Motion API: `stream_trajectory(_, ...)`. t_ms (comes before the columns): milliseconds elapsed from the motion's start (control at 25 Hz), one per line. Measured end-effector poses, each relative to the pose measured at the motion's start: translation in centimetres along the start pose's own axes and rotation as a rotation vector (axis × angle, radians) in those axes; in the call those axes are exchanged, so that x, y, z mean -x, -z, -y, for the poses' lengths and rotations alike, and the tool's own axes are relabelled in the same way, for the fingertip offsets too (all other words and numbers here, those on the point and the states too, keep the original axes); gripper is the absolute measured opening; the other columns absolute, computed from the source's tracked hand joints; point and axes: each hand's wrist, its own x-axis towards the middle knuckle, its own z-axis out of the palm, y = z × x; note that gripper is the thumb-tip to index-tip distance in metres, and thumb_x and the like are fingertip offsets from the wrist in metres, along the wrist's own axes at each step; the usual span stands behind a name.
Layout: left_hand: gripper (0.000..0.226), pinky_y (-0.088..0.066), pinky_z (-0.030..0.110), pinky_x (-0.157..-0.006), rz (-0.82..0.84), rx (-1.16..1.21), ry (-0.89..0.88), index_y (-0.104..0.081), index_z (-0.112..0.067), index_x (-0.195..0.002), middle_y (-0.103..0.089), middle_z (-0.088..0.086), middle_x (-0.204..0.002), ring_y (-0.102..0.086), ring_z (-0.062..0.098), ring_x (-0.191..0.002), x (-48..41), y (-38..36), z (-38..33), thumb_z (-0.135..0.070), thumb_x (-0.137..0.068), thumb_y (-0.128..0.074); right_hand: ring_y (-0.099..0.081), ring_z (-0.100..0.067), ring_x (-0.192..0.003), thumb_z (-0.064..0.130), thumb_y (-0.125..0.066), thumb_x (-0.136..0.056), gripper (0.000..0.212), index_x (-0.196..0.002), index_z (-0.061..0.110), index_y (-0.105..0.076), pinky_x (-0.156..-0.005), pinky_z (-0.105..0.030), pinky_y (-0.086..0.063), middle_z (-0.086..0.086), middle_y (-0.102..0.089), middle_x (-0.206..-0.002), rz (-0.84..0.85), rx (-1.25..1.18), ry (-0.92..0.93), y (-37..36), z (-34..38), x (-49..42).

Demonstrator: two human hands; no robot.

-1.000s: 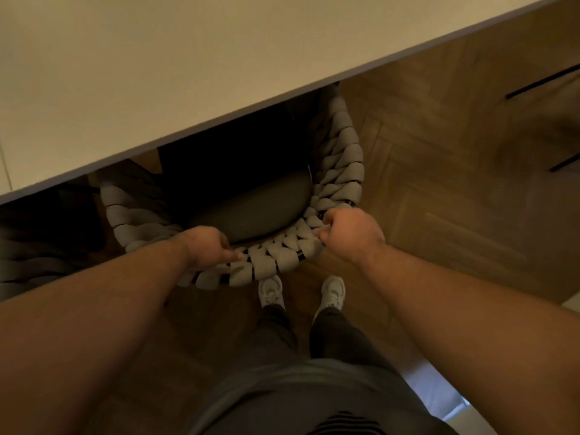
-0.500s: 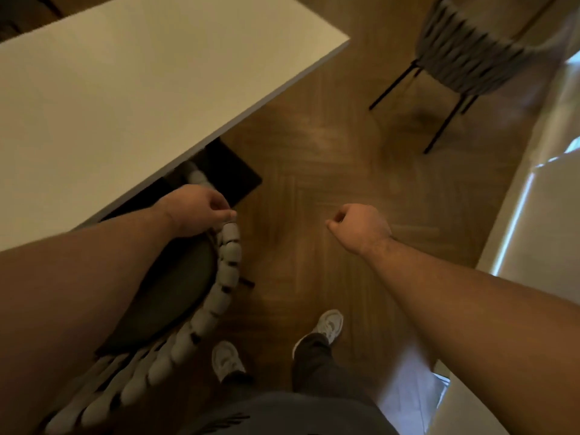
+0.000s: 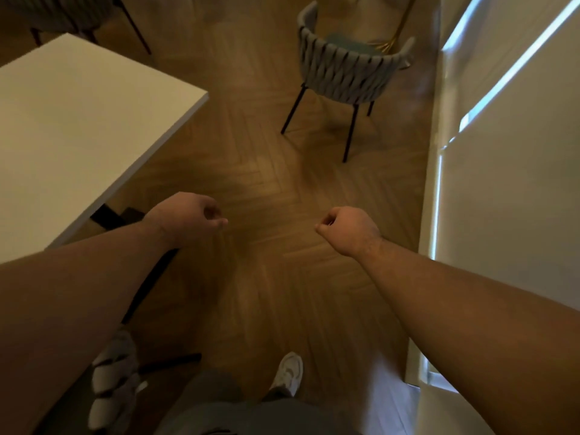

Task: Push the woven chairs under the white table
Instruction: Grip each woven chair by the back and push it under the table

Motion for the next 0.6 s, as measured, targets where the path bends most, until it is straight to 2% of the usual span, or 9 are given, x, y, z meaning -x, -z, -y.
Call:
stream_trajectory(80, 0.043, -0.052, 0.035, -0.091, -0.006, -0.005, -0.019, -0.069, -0.023, -0.126, -0.068, -0.005, -0.113, -0.062, 0.015, -0.102, -2.6, 0.7, -2.3, -0.053, -0.096, -0.064, -0.066, -0.021, -0.102, 0.052, -0.064, -0.094, 0.035, -0.111, 0.023, -0.075, -0.086, -0.037, -0.058, 0.0, -0.073, -0.109, 0.0, -0.023, -0.018, 0.7, -1.1, -1.6)
stream_trajectory(280, 0.051, -0.05, 0.039, -0.104, 0.016, -0.048, -0.075, -0.065, -0.024, -0.135, -0.066, 0.0, -0.132, -0.06, 0.022, -0.122, -10.6, 2.1, -5.1, -0.054, -0.095, -0.065, -0.066, -0.02, -0.104, 0.053, -0.066, -0.092, 0.038, -0.115, 0.024, -0.074, -0.086, -0.037, -0.058, 0.001, -0.071, -0.11, 0.02, -0.07, -0.04, 2.5, -1.7, -7.5)
stream_trajectory(440, 0.056, -0.049, 0.039, -0.105, 0.065, -0.062, -0.092, -0.059, -0.028, -0.142, -0.059, 0.003, -0.143, -0.056, 0.025, -0.13, -18.7, 4.3, -5.3, -0.058, -0.094, -0.064, -0.066, -0.019, -0.104, 0.053, -0.065, -0.092, 0.039, -0.119, 0.026, -0.073, -0.088, -0.038, -0.058, 0.002, -0.071, -0.113, -0.017, -0.087, -0.082, 4.9, -0.9, -14.6)
stream_trajectory(600, 0.058, -0.047, 0.038, -0.105, 0.11, -0.113, -0.131, -0.057, -0.03, -0.144, -0.058, 0.004, -0.145, -0.054, 0.026, -0.132, -27.1, 8.4, -4.7, -0.058, -0.094, -0.063, -0.066, -0.018, -0.102, 0.051, -0.065, -0.092, 0.035, -0.118, 0.029, -0.073, -0.086, -0.038, -0.059, 0.004, -0.071, -0.111, -0.036, -0.094, -0.151, 7.6, 0.2, -22.1)
